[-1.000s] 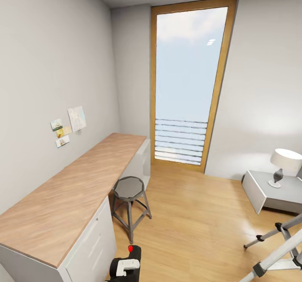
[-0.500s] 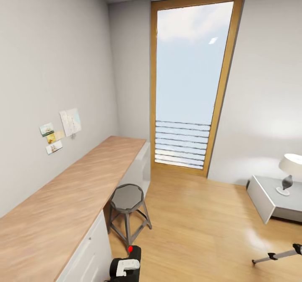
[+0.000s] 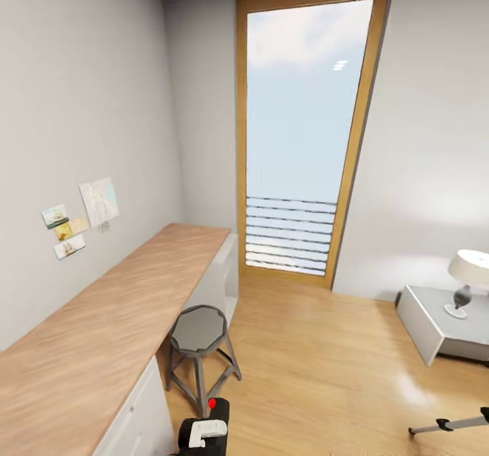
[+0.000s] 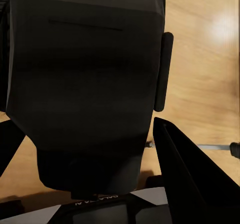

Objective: Attach the digital camera to the camera tripod in the bedroom.

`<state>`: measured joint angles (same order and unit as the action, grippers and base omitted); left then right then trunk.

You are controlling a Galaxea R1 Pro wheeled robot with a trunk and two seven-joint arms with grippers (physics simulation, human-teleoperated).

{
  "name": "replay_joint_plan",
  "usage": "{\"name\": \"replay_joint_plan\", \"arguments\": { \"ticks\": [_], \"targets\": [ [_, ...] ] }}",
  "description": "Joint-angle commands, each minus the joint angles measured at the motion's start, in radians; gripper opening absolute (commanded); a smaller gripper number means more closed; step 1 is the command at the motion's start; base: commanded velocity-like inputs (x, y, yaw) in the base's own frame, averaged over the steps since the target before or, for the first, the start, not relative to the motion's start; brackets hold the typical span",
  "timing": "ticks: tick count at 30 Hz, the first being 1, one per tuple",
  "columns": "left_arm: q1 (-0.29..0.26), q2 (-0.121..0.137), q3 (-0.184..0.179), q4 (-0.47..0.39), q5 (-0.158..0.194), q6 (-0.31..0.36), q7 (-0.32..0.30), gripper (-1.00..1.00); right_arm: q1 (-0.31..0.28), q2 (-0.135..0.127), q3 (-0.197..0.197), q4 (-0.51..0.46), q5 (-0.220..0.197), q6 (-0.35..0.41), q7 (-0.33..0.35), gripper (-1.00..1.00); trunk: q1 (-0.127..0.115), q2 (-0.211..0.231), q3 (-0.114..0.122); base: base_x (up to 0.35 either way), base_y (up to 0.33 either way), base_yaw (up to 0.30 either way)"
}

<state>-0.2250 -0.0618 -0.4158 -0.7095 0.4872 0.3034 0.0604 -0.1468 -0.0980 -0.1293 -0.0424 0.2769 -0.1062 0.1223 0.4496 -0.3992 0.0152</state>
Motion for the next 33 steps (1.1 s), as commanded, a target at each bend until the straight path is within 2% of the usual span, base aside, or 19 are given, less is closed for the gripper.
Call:
{"name": "replay_joint_plan", "arguments": {
  "ticks": [1, 26, 33],
  "targets": [
    [0.0, 0.001, -0.003, -0.002, 0.008, 0.004, 0.006, -1.0, 0.0, 0.0, -0.009, 0.001, 0.008, -0.003, 0.004, 1.0, 0.0, -0.001, 0.0, 0.009, 0.0, -0.235],
    [0.0, 0.0, -0.003, -0.001, 0.008, 0.005, 0.006, -1.0, 0.0, 0.0, -0.009, 0.001, 0.008, -0.003, 0.003, 1.0, 0.0, -0.001, 0.0, 0.001, 0.0, -0.256],
    [0.0, 0.0, -0.003, -0.002, 0.008, 0.005, 0.006, -1.0, 0.0, 0.0, -0.009, 0.001, 0.008, -0.003, 0.005, 1.0, 0.0, -0.001, 0.0, 0.0, 0.0, -0.116]
  ]
}}
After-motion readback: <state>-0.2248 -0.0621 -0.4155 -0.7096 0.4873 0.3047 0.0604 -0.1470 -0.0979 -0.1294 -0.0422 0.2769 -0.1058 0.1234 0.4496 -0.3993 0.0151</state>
